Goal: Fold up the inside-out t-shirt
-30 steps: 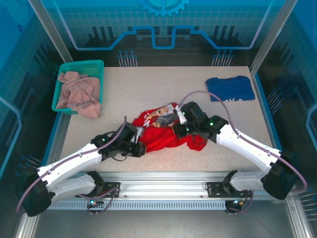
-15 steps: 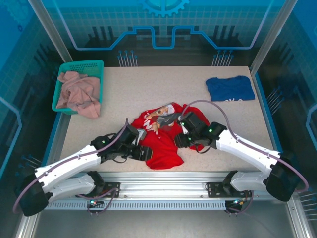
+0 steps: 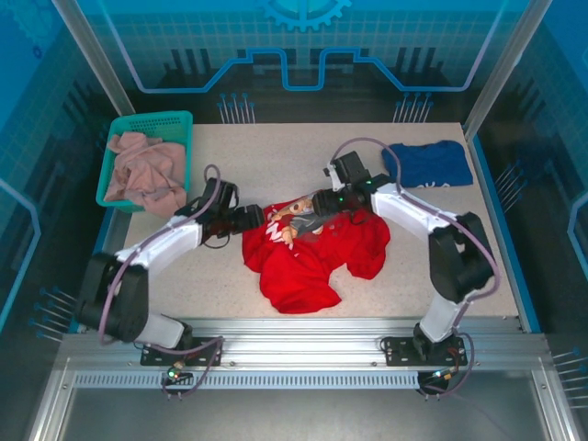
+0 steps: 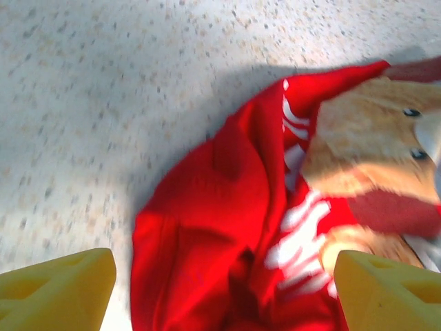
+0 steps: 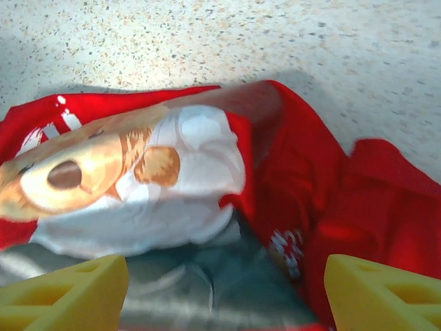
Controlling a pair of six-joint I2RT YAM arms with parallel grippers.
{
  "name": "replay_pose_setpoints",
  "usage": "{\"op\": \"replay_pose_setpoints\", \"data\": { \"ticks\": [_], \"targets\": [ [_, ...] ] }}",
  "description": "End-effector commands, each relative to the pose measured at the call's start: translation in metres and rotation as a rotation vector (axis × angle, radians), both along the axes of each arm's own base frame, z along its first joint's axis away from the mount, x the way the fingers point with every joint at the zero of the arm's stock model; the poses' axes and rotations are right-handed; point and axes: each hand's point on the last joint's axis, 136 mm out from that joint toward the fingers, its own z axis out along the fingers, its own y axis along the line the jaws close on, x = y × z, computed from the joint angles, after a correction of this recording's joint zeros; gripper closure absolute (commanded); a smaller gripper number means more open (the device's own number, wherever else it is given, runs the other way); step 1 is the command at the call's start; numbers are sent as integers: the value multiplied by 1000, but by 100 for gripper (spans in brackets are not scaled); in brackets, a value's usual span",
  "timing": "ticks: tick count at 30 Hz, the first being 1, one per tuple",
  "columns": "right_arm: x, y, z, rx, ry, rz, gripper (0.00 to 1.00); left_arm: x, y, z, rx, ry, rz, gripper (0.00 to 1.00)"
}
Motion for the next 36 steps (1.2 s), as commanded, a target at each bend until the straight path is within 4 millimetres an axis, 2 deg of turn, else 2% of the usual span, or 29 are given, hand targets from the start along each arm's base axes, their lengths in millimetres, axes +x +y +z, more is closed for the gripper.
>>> {"op": "replay_pose_setpoints", "data": {
  "ticks": [1, 6, 8, 10, 13, 16, 17, 19, 22, 24, 26, 27, 29, 31, 32, 35, 36],
  "targets": [
    [25, 18, -8, 51, -8, 65, 22, 29, -1, -9, 2, -17, -37, 15],
    [43, 31, -40, 63, 49, 108, 22, 46, -19, -45, -50, 65, -95, 17],
    [45, 39, -51, 87, 80, 129, 26, 49, -28, -54, -87, 87, -118, 22],
    [47, 48, -56, 121, 100, 150, 39, 50, -34, -60, -123, 96, -127, 31],
    [56, 53, -48, 139, 72, 159, 65, 53, -43, -56, -173, 75, -145, 54],
    [71, 55, -12, 151, -15, 170, 89, 65, -47, -37, -193, 15, -161, 86],
    [78, 54, 8, 156, -59, 173, 95, 71, -48, -25, -208, -16, -170, 96],
    [88, 55, 50, 165, -144, 185, 100, 84, -48, 4, -228, -81, -174, 100],
    [91, 49, 122, 176, -283, 198, 100, 97, -41, 74, -250, -241, -171, 100],
    [80, 42, 167, 174, -374, 214, 100, 94, -35, 128, -246, -369, -172, 100],
    [63, 34, 196, 166, -438, 228, 100, 82, -31, 173, -245, -480, -178, 100],
    [51, 29, 207, 157, -473, 239, 100, 72, -29, 192, -251, -530, -182, 100],
    [28, 17, 214, 126, -508, 242, 100, 51, -29, 215, -273, -597, -195, 100],
    [3, 4, 204, 101, -510, 228, 100, 27, -35, 219, -289, -618, -229, 100],
    [-11, -4, 195, 93, -504, 215, 99, 14, -40, 212, -291, -606, -252, 100],
    [-51, -29, 150, 74, -440, 154, 93, -27, -60, 174, -291, -533, -338, 100],
    [-63, -38, 131, 67, -406, 122, 87, -42, -68, 155, -287, -487, -368, 97]
  ]
}}
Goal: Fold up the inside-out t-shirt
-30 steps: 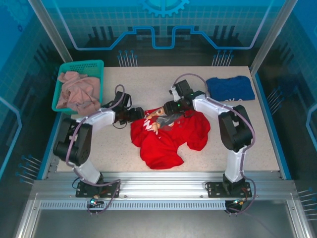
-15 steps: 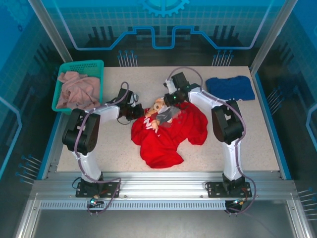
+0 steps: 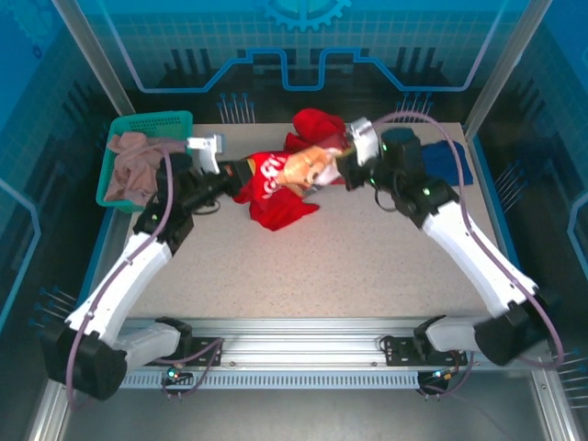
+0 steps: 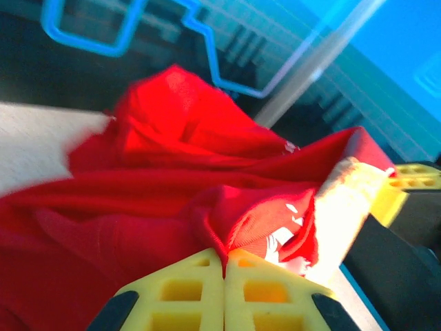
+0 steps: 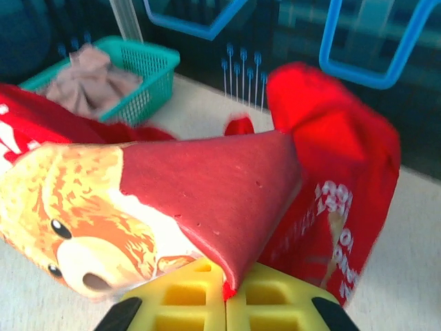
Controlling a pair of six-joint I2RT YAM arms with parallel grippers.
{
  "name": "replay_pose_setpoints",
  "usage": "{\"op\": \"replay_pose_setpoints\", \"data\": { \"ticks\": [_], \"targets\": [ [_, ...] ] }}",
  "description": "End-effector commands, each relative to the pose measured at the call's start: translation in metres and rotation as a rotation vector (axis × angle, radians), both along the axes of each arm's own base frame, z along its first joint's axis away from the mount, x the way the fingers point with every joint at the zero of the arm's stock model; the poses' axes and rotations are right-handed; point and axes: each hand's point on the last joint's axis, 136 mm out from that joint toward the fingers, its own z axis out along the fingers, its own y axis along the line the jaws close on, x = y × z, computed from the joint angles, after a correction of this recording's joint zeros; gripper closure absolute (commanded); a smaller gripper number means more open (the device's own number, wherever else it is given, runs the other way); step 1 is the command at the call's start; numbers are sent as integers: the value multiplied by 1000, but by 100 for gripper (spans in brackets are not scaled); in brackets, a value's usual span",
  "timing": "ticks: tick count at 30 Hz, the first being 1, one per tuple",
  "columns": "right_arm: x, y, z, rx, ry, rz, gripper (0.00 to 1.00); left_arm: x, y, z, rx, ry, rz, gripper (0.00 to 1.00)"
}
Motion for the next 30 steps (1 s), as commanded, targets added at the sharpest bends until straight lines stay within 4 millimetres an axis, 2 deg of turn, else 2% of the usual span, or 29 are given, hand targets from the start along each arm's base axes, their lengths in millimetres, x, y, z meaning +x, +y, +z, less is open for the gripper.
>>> {"op": "replay_pose_setpoints", "data": {
  "ticks": [1, 3, 5, 8, 10, 12, 14, 15, 16, 18, 20, 24, 27, 30],
  "targets": [
    [-27, -28, -97, -84, 198, -113, 78, -39, -24, -97, 109, 217, -118, 91],
    [-52, -39, -137, -87, 292, -150, 62, -67, -35, -139, 160, 316, -179, 74],
    [-69, -40, -160, -76, 350, -145, 54, -86, -41, -167, 189, 390, -220, 64],
    [-80, -22, -167, -52, 359, -88, 48, -101, -44, -189, 211, 455, -242, 54],
    [-79, -1, -165, -38, 347, -33, 45, -98, -37, -193, 232, 466, -193, 48],
    [-74, 22, -169, -56, 358, 10, 44, -87, -23, -195, 273, 473, -90, 42],
    [-66, 34, -181, -104, 392, 8, 43, -80, -21, -196, 292, 484, -57, 38],
    [-61, 35, -189, -128, 410, -11, 43, -78, -23, -198, 291, 490, -58, 38],
    [-52, 36, -189, -132, 410, -38, 42, -75, -23, -202, 294, 506, -49, 37],
    [-36, 37, -199, -145, 433, -67, 42, -68, -9, -219, 337, 585, 55, 37],
    [-24, 34, -210, -179, 456, -94, 42, -67, -2, -231, 367, 629, 100, 36],
    [-3, 11, -241, -266, 525, -174, 41, -64, 0, -252, 388, 689, 134, 33],
    [13, 2, -259, -279, 558, -192, 41, -50, -15, -254, 351, 683, 101, 34],
    [20, 0, -276, -325, 595, -188, 46, -37, -29, -258, 325, 682, 74, 43]
  ]
}}
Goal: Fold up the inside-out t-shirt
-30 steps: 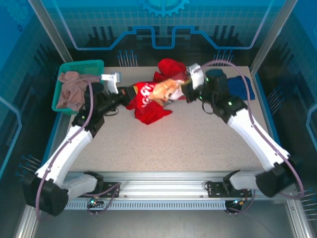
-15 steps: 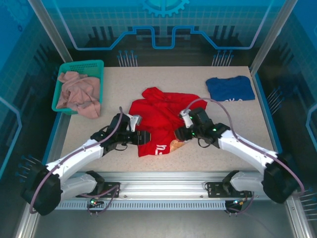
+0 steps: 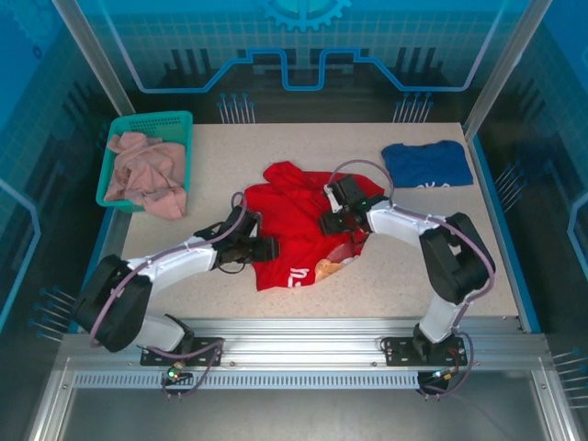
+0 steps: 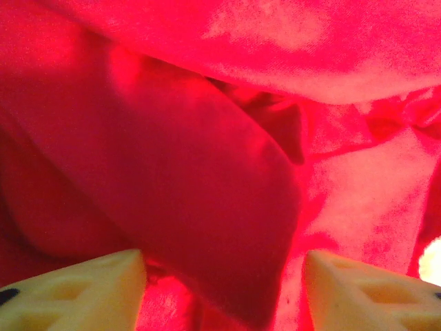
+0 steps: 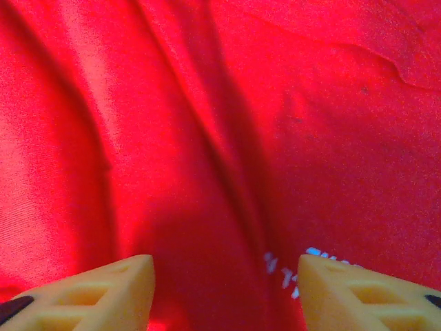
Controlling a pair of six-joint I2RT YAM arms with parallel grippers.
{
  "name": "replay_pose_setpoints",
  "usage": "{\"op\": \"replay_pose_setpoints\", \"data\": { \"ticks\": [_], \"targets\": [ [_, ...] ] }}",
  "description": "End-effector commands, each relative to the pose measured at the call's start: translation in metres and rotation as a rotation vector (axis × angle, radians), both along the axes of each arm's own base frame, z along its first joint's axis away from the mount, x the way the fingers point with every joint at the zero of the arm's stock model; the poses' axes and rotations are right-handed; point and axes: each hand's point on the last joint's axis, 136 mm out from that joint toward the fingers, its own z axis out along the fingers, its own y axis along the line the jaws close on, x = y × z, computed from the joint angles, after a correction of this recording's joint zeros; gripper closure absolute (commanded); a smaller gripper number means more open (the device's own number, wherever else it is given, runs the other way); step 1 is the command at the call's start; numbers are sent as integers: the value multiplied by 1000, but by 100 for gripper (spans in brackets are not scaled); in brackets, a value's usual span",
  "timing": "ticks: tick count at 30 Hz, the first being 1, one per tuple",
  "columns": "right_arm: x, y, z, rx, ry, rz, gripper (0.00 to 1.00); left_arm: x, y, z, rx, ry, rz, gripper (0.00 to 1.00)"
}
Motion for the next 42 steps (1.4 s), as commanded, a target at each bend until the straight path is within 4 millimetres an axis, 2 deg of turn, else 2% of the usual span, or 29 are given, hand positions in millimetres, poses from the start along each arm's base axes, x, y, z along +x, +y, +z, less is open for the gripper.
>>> {"op": "replay_pose_setpoints", "data": {
  "ticks": [1, 4, 6, 7, 10, 12, 14, 17, 20, 22, 25, 28, 31, 34, 37, 39, 42],
  "targets": [
    [6, 0, -12, -38, 38, 21, 51, 25, -19, 11, -65, -46, -3, 48],
    [9, 5, -4, -8, 20, 32, 72, 33, -19, 3, -55, -51, 8, 72],
    [10, 6, 18, 15, -24, 44, 86, 36, -8, 9, -52, -74, 36, 93],
    [9, 5, 30, 30, -42, 47, 91, 36, 0, 15, -51, -91, 55, 100],
    [-1, -8, 71, 109, -87, 41, 100, 33, 29, 47, -56, -168, 112, 100],
    [-11, -21, 99, 183, -126, 22, 100, 27, 48, 74, -54, -234, 139, 100],
    [-22, -33, 114, 224, -145, -7, 100, 19, 63, 91, -49, -275, 169, 100],
    [-34, -49, 113, 213, -145, -51, 100, 10, 75, 100, -60, -306, 182, 100],
    [-32, -67, 101, 155, -142, -120, 98, 7, 77, 98, -63, -301, 178, 100],
    [-29, -76, 93, 107, -128, -159, 88, 7, 70, 98, -92, -290, 155, 100],
    [-30, -74, 88, 48, -120, -149, 64, 5, 52, 99, -185, -274, 93, 100],
    [-36, -39, 103, 10, -243, 9, 50, 2, 36, 100, -264, -254, 38, 100],
    [-48, 21, 109, 136, -296, 210, 44, 0, 31, 101, -291, -253, 17, 100],
    [-62, 75, 93, 213, -247, 355, 36, -1, 30, 104, -295, -261, 7, 100],
    [-66, 113, 72, 197, -248, 442, 31, -2, 30, 107, -295, -269, 0, 100],
    [-63, 129, 57, 176, -249, 474, 28, -3, 31, 108, -294, -268, -2, 100],
    [-48, 141, 35, 118, -247, 477, 28, -5, 31, 108, -286, -265, -8, 100]
  ]
}}
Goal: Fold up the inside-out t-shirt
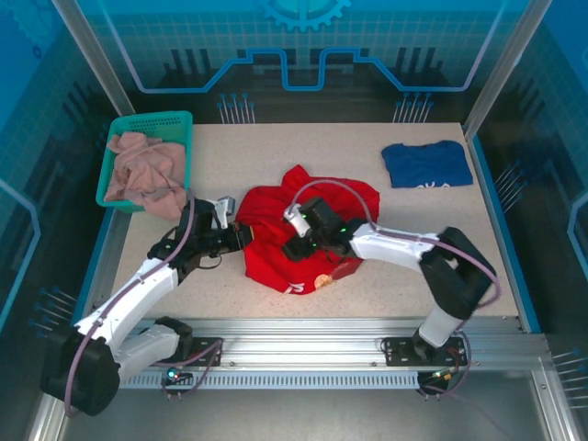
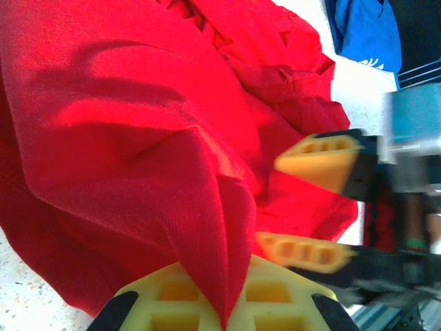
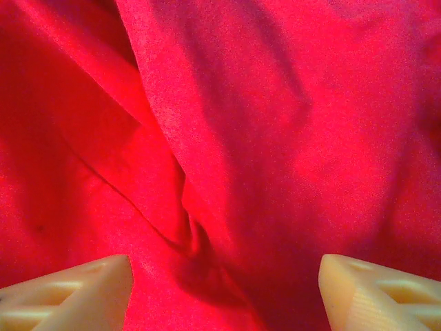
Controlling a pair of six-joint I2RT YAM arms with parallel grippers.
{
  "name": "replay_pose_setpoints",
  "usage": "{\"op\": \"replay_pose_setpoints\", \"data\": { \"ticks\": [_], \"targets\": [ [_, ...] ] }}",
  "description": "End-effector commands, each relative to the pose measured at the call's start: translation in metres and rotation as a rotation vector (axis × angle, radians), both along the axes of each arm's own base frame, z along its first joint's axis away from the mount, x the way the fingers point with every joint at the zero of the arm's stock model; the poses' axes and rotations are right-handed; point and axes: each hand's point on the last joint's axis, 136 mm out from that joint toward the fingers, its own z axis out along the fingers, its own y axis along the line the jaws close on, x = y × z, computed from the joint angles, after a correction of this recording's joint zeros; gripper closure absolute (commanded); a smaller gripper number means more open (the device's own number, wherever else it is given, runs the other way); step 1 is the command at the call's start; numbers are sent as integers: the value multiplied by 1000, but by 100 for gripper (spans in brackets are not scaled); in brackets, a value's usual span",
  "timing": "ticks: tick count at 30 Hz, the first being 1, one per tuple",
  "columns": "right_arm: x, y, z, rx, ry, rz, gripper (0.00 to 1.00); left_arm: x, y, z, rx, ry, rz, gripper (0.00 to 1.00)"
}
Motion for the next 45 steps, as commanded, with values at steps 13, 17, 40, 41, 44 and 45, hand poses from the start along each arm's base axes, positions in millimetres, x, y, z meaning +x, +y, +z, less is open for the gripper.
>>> {"op": "replay_pose_setpoints", "data": {
  "ticks": [13, 17, 40, 41, 44, 45],
  "targets": [
    [-24, -5, 77, 359, 238, 132, 100, 7, 18, -29, 105, 59, 80, 96],
    [-50, -20, 89, 449, 385, 167, 100, 18, 3, -36, 99, 42, 51, 92],
    [-18, -32, 88, 528, 461, 62, 100, -32, -81, -15, 378, -198, -370, 41],
    [-18, -33, 88, 528, 464, 59, 100, -28, -84, -18, 396, -198, -383, 41],
    [-19, -33, 89, 527, 464, 57, 100, -15, -88, -28, 423, -189, -390, 41],
    [-19, -34, 89, 526, 462, 58, 100, -12, -89, -31, 424, -183, -392, 41]
  ]
}}
